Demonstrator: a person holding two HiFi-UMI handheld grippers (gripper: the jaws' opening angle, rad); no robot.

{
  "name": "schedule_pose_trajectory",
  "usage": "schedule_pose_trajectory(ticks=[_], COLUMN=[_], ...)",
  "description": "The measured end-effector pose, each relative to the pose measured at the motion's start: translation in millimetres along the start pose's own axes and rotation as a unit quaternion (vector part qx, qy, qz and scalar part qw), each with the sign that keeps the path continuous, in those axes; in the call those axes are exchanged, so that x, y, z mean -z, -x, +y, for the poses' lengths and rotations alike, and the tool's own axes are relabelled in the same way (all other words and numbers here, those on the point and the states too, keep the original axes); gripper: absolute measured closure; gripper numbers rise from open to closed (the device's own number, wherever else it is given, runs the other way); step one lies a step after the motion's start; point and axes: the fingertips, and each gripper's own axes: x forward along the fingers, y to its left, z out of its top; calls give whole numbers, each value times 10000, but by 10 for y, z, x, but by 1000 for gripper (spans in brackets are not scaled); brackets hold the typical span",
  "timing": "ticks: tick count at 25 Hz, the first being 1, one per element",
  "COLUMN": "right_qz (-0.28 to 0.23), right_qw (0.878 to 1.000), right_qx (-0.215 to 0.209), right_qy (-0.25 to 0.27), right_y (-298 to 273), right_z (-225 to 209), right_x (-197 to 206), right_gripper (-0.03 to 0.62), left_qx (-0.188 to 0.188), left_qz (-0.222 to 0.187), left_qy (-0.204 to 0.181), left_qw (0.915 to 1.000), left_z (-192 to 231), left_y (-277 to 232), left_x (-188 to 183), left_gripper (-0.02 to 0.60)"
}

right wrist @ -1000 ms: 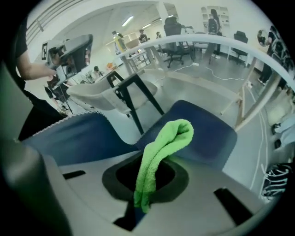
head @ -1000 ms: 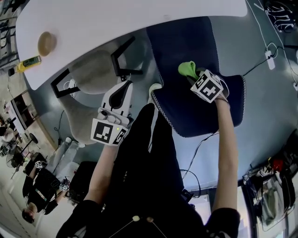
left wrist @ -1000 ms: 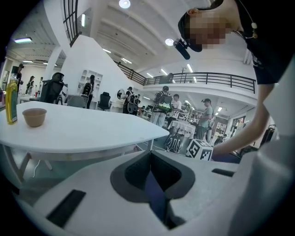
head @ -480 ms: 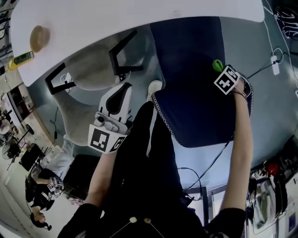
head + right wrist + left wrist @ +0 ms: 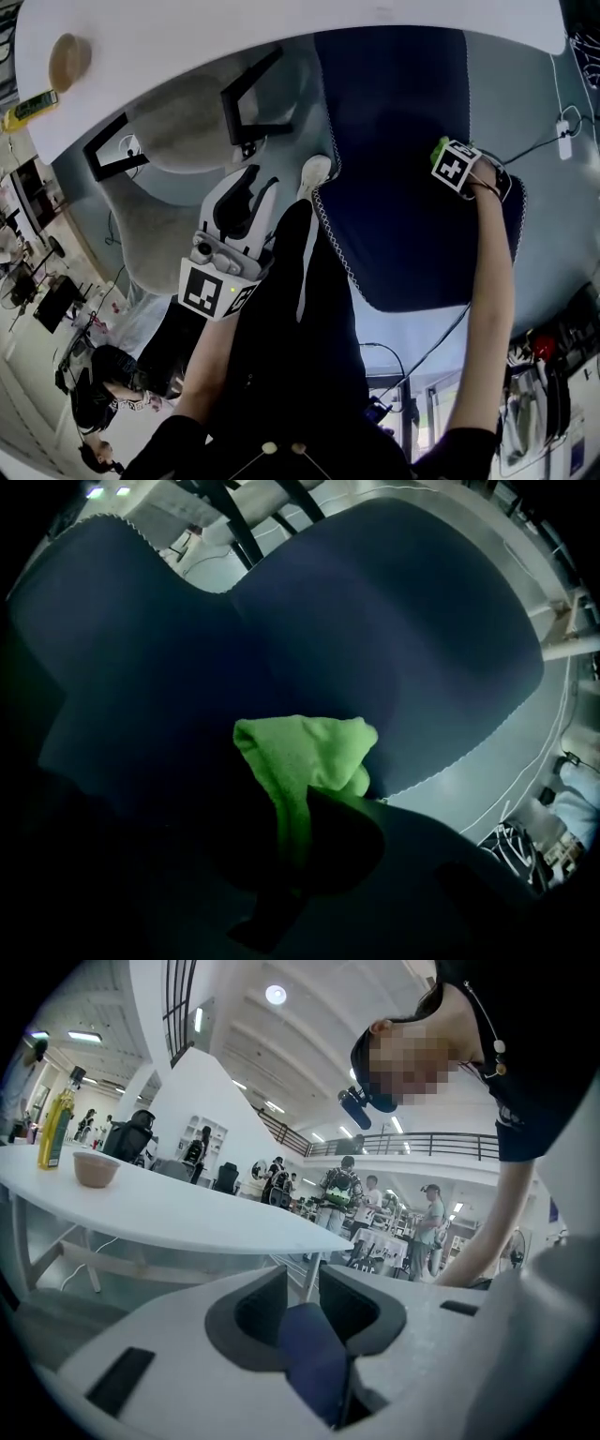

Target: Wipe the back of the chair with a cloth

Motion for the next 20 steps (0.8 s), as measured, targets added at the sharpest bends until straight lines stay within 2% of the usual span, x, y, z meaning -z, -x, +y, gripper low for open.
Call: schedule_pose_trajectory(ticks=[3,6,10,15,20], right_qz=[-28,-120,-661,-976,-1471], right_qw=[9999,9987,9926,9883,9787], right_qx=[-132,-422,-926,-1050,-1349], right_qy=[20,-270,-433,-525,-482], right_y=[24,78,140,197,330], right_z=[58,159,392,570,825], right_x=[-21,-42,-344,-647,-1052], right_gripper=[577,577,577,577,577], left_qx=[1,3,6,4,40], left_qz=[-57,-76,-59,-53,-59], left_qy=[32,34,21,33,28], left_qw=[10000,10000,10000,10000,10000], left_z=[-2,-12,-26,-33,-76], left_y=[5,27,44,32,-7], left_x=[-9,-19,-27,-32,-42], left_gripper=[488,488,489,489,489])
